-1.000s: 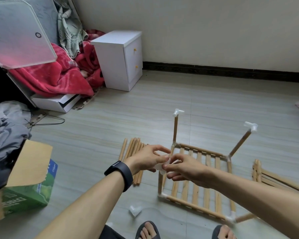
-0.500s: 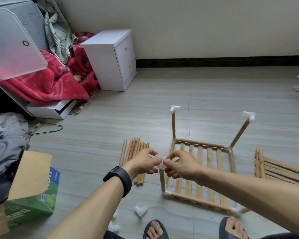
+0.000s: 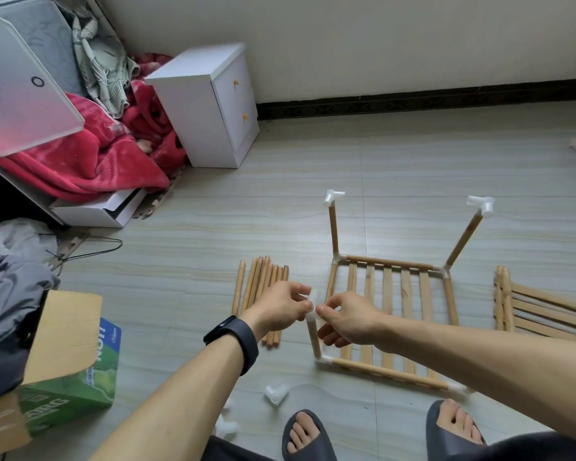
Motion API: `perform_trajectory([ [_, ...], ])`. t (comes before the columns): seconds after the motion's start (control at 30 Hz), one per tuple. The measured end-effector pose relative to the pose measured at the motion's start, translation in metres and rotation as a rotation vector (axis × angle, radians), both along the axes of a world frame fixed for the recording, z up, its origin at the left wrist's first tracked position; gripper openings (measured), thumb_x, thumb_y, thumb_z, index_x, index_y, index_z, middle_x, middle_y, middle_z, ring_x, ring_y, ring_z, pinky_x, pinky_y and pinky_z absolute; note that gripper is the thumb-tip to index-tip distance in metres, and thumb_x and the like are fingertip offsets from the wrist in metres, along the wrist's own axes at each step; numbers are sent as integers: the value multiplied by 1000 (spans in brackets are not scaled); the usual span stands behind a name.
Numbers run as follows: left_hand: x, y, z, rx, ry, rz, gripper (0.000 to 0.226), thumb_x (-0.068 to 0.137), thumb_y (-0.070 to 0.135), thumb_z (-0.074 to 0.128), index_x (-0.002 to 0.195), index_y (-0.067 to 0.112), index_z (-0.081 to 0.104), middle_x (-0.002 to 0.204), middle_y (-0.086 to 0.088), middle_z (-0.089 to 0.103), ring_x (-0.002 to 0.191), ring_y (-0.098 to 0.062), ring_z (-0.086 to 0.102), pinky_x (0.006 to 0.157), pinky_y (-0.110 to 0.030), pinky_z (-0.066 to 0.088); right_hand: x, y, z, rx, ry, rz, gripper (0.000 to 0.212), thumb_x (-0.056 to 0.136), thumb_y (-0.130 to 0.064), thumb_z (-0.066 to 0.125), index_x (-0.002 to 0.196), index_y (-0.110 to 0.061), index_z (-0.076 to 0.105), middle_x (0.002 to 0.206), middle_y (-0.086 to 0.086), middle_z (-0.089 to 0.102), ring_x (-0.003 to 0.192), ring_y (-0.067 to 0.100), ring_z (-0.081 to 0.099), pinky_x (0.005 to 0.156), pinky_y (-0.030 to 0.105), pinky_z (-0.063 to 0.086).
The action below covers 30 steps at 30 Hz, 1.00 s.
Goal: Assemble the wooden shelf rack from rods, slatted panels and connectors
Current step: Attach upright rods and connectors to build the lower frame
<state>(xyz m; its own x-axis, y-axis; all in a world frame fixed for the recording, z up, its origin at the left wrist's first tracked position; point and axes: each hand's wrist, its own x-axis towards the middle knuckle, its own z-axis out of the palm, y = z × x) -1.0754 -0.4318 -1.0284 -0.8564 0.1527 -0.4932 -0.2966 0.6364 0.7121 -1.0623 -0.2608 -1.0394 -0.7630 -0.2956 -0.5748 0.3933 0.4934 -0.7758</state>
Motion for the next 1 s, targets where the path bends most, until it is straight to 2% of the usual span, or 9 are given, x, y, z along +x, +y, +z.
perform_trajectory([
  [0.13,0,-1,-6,-73,5,-20,38,102,28,60,137,14,61,106,1,73,97,-9,69,87,-27,54,-2,2,-3,28,21,29,23,107,-35,49,97,-20,64,83,3,78,75,13,77,71,28,63],
  [0.27,-2,-5,-8,-69,-37,-9,36,101,32,61,132,13,65,109,1,73,97,-5,68,76,-21,50,-6,4,-4,49,61,36,20,104,-36,56,95,-22,67,82,0,77,75,11,76,70,26,63],
  [0.47,-4,-11,-10,-73,-121,-38,34,102,39,56,123,16,70,111,6,72,97,-2,66,67,-22,47,-6,0,-2,91,67,79,31,104,-37,54,122,-15,66,95,2,73,84,14,74,73,27,62],
  [0.57,-3,-10,-14,-77,-90,-54,32,103,38,54,119,15,71,110,1,72,99,-9,67,69,-23,48,-11,1,7,172,79,195,37,106,-41,48,129,-15,63,101,-2,71,89,13,72,73,25,59],
  [0.63,-3,-7,-17,-95,-57,-78,32,104,37,52,121,15,67,110,-2,71,100,-14,68,70,-25,49,-21,17,20,320,143,375,48,106,-50,38,134,-18,60,114,-1,70,100,14,69,81,26,55],
  [0.7,-1,-3,-18,-114,-19,-114,35,106,34,48,135,16,55,117,-3,67,97,-13,66,67,-22,47,-32,50,31,534,297,466,55,104,-60,32,134,-23,60,124,0,68,104,12,62,89,30,50],
  [0.8,0,-2,-12,-154,113,-256,46,106,29,43,151,37,36,135,-2,57,91,-8,62,65,-14,46,-32,122,34,766,425,281,55,99,-67,35,133,-31,58,129,-1,66,109,16,61,96,38,52],
  [0.9,0,-1,-9,-291,215,-465,40,101,41,40,140,42,50,139,-1,59,101,-12,63,80,-23,49,-2,186,13,1041,281,210,64,93,-76,36,139,-35,52,143,3,57,126,25,55,102,44,47],
  [1.0,0,5,-14,-573,275,-647,41,100,61,41,135,40,46,119,3,66,98,-15,62,81,-32,53,35,224,-12,1110,78,220,62,93,-75,40,136,-32,54,133,1,63,116,22,60,92,37,51],
])
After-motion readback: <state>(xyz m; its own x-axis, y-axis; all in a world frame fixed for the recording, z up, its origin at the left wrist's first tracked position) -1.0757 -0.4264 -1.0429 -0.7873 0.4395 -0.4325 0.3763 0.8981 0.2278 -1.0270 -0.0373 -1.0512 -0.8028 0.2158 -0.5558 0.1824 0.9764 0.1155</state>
